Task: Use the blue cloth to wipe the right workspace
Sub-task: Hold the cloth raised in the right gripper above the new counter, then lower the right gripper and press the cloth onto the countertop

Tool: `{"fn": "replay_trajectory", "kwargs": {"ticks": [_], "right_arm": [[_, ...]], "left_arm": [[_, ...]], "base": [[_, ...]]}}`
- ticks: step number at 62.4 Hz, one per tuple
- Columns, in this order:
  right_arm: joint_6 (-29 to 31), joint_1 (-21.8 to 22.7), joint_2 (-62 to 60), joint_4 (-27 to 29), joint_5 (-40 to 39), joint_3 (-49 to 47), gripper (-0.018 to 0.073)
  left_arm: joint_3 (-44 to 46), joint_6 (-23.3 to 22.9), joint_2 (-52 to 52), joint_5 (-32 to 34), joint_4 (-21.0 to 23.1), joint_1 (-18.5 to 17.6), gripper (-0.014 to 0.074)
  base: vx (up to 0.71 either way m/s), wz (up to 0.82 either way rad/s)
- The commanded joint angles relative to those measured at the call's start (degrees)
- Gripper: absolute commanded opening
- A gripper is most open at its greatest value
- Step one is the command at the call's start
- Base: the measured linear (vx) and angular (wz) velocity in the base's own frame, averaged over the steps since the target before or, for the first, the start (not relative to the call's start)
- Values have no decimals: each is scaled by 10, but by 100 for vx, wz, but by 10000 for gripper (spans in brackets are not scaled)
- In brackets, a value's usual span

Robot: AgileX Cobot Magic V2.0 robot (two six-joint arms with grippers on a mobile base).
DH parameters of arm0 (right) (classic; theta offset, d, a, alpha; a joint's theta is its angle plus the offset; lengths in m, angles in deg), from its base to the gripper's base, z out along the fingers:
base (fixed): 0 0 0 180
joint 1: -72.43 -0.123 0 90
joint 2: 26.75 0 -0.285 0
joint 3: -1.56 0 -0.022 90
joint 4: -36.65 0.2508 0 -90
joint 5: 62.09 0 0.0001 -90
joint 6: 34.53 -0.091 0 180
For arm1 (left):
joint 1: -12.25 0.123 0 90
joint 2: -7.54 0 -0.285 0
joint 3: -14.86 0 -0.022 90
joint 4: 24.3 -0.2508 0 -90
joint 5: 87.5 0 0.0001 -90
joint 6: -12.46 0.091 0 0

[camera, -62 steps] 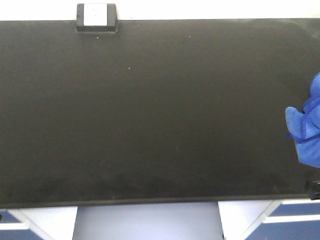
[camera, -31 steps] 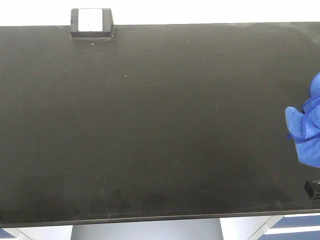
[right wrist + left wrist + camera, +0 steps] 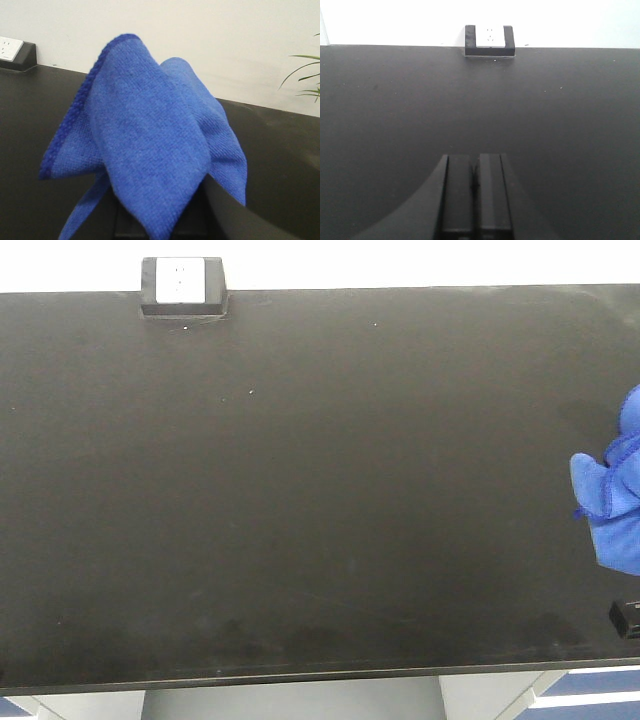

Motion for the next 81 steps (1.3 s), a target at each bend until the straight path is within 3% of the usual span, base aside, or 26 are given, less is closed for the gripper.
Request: {"fn": "replay_trajectory", "kwargs": {"ticks": [1,14,23,32,44,60,73,81], "right_arm": [[2,3,4,0,-58,-18,-5],[-19,3,4,3,-47,-30,-5],[-53,3,39,6,82,-106,-5],[-62,3,148,-11,177,-190,-5],[-75,3,356,-17,230,-257,-5],[-67,3,603,19,161,-283,-5],[-48,0,704,34,98,-283,-5],[-11,-61,722,78,69,-283,-5]], "left_arm": [[-17,-5,8,49,-1,-3,-6],[-17,-5,8,49,-1,-3,-6],[-17,-5,8,49,-1,-3,-6],[-17,-5,8,49,-1,-3,-6],[-17,-5,8,49,-1,-3,-6],[-17,-5,8,49,-1,-3,-6],[-17,-5,8,49,-1,-3,-6],[-17,-5,8,49,-1,-3,-6]], "base": [[0,0],[0,0],[0,0],[0,0],[0,0],[0,0],[0,0],[0,0]]}}
